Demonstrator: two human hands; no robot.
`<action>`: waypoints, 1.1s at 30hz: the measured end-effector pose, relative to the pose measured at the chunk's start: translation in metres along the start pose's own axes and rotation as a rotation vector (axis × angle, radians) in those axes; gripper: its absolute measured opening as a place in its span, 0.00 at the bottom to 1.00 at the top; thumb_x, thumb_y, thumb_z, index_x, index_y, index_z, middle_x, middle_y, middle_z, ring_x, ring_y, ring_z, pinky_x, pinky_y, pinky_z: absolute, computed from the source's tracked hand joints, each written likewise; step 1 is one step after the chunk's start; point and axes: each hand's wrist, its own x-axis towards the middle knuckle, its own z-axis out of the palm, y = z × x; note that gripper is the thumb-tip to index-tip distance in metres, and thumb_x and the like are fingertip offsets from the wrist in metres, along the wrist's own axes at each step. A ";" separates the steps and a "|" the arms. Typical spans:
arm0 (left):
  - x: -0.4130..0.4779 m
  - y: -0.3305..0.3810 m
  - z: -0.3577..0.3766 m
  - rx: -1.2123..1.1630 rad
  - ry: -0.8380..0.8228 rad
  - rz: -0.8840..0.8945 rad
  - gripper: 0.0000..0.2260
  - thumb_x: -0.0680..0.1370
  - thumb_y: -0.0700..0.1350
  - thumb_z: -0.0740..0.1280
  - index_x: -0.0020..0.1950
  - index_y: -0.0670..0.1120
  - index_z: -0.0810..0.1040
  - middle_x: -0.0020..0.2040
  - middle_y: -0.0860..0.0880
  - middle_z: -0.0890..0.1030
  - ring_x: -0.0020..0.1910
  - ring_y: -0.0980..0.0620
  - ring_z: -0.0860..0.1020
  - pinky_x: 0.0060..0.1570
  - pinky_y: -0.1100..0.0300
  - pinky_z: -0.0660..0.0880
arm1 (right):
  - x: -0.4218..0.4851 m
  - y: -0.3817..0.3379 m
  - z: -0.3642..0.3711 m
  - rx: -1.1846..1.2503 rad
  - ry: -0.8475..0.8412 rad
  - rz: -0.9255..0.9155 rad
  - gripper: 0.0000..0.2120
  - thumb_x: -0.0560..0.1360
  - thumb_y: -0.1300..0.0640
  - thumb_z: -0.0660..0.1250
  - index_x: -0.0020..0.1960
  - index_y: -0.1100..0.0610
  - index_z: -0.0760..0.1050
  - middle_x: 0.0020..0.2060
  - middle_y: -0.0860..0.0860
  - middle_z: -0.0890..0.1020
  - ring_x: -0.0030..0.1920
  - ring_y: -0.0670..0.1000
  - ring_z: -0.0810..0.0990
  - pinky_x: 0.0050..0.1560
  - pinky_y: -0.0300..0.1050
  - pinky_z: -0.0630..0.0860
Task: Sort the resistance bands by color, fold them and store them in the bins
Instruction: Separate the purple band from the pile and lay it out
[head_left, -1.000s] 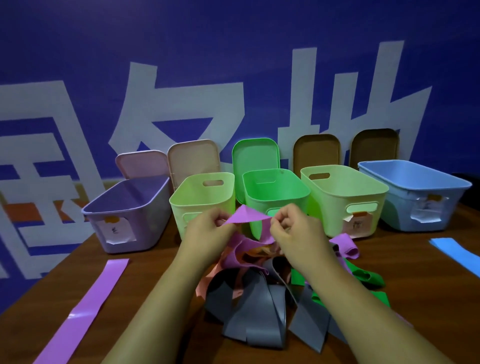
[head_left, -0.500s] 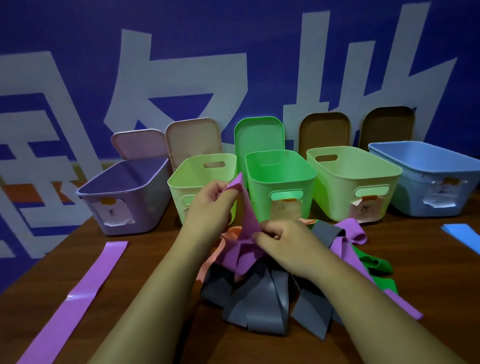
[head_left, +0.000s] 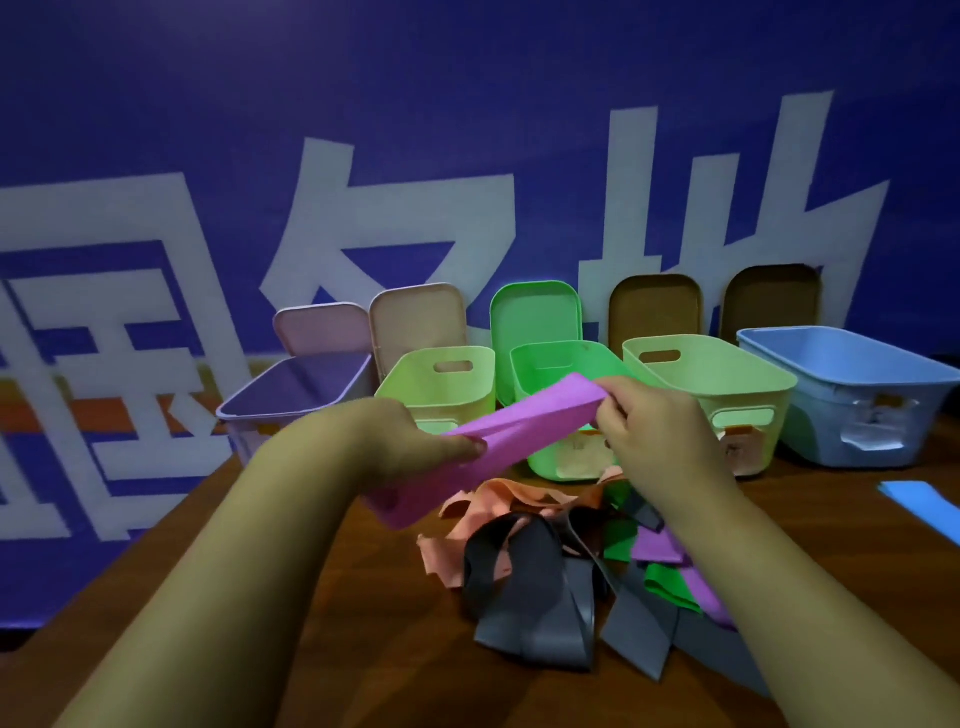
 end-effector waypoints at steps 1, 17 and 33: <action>-0.006 0.003 -0.004 -0.076 -0.100 -0.098 0.40 0.72 0.77 0.65 0.58 0.41 0.81 0.45 0.42 0.85 0.44 0.45 0.86 0.51 0.52 0.83 | 0.003 -0.002 -0.005 -0.009 0.028 -0.016 0.14 0.85 0.55 0.63 0.67 0.51 0.82 0.39 0.49 0.83 0.38 0.51 0.81 0.40 0.54 0.82; -0.009 -0.014 0.030 -0.347 -0.147 0.466 0.17 0.78 0.67 0.71 0.61 0.59 0.84 0.53 0.50 0.85 0.48 0.50 0.84 0.50 0.52 0.84 | 0.001 -0.067 -0.022 0.404 -0.149 0.106 0.12 0.79 0.62 0.66 0.49 0.52 0.88 0.34 0.47 0.87 0.29 0.46 0.85 0.39 0.53 0.85; -0.010 -0.042 0.044 -0.856 -0.021 0.611 0.11 0.76 0.41 0.79 0.57 0.42 0.85 0.52 0.45 0.88 0.55 0.47 0.86 0.56 0.54 0.83 | 0.011 -0.070 -0.012 0.401 -0.271 0.203 0.13 0.80 0.62 0.65 0.50 0.52 0.88 0.36 0.48 0.88 0.30 0.50 0.87 0.41 0.58 0.87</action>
